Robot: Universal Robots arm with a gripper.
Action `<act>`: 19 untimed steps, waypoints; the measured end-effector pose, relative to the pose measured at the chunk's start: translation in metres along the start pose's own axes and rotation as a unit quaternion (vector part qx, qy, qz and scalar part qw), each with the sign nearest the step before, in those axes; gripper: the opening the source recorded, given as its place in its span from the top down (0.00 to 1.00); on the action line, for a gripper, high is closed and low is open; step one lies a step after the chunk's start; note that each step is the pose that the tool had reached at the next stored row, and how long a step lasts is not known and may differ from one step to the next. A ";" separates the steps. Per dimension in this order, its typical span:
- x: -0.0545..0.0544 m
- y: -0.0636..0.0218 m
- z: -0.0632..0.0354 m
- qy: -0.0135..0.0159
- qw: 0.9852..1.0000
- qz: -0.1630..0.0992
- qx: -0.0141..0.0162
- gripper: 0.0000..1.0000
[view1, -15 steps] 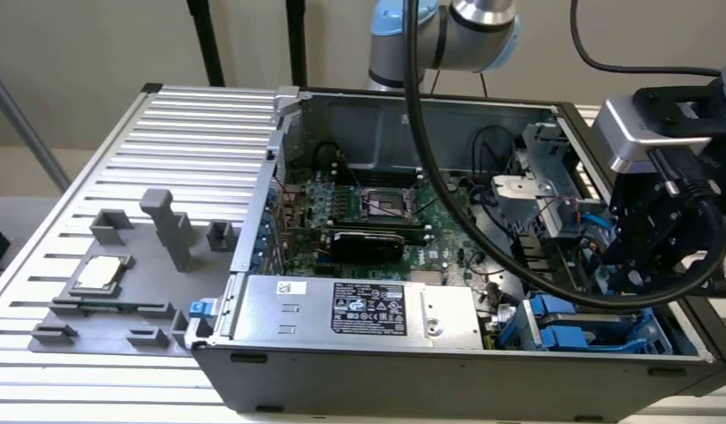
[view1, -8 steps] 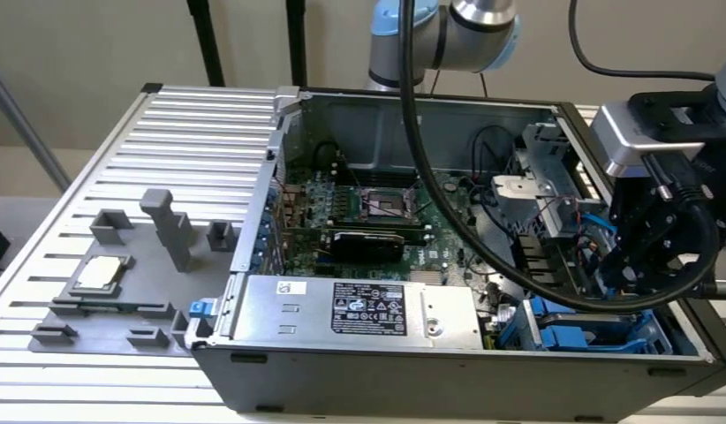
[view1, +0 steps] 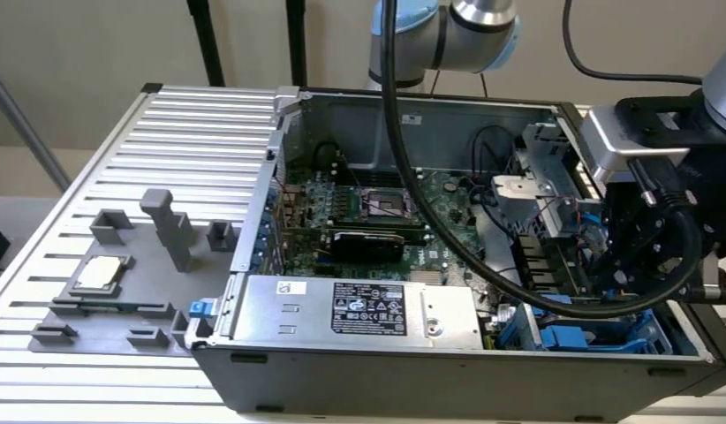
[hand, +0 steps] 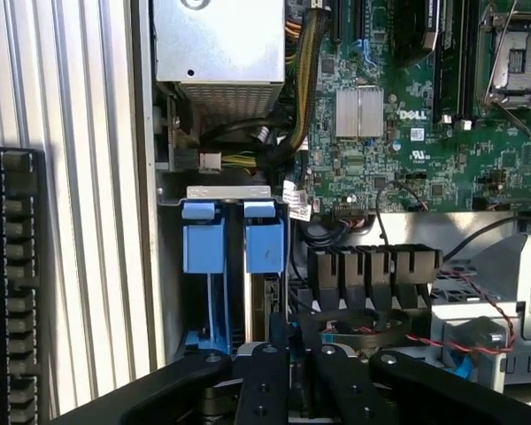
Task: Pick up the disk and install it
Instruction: 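Insert the second disk wire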
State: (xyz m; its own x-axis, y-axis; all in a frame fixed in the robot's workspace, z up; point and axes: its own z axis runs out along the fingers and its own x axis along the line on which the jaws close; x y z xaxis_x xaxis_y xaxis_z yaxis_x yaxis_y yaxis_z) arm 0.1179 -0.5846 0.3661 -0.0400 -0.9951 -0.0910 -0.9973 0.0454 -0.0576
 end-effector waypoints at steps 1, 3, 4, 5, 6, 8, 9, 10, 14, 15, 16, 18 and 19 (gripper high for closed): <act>0.001 0.0020 0.0004 0.000 1.000 0.000 0.001 1.00; 0.002 0.0038 0.0018 0.000 1.000 0.000 0.005 1.00; 0.002 0.0041 0.0026 0.000 1.000 -0.001 0.007 1.00; 0.002 0.0043 0.0034 0.000 1.000 -0.001 0.011 1.00; 0.002 0.0047 0.0043 -0.001 1.000 -0.001 0.014 1.00; 0.003 0.0051 0.0063 -0.001 1.000 -0.002 0.022 1.00; 0.003 0.0055 0.0074 -0.001 1.000 -0.002 0.025 1.00; 0.003 0.0060 0.0085 -0.001 1.000 -0.003 0.028 1.00; 0.003 0.0099 0.0119 -0.002 0.999 -0.003 0.035 1.00; 0.003 0.0106 0.0127 -0.002 0.999 -0.003 0.036 1.00; 0.004 0.0110 0.0137 -0.002 0.999 -0.003 0.037 1.00; 0.004 0.0111 0.0152 -0.002 0.999 -0.003 0.038 1.00; 0.004 0.0112 0.0161 -0.002 0.999 -0.004 0.040 1.00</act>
State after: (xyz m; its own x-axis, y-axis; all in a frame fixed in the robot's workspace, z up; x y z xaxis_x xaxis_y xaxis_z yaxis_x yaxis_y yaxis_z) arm 0.1075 -0.5864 0.3491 -0.0327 -0.9951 -0.0938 -0.9896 0.0454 -0.1368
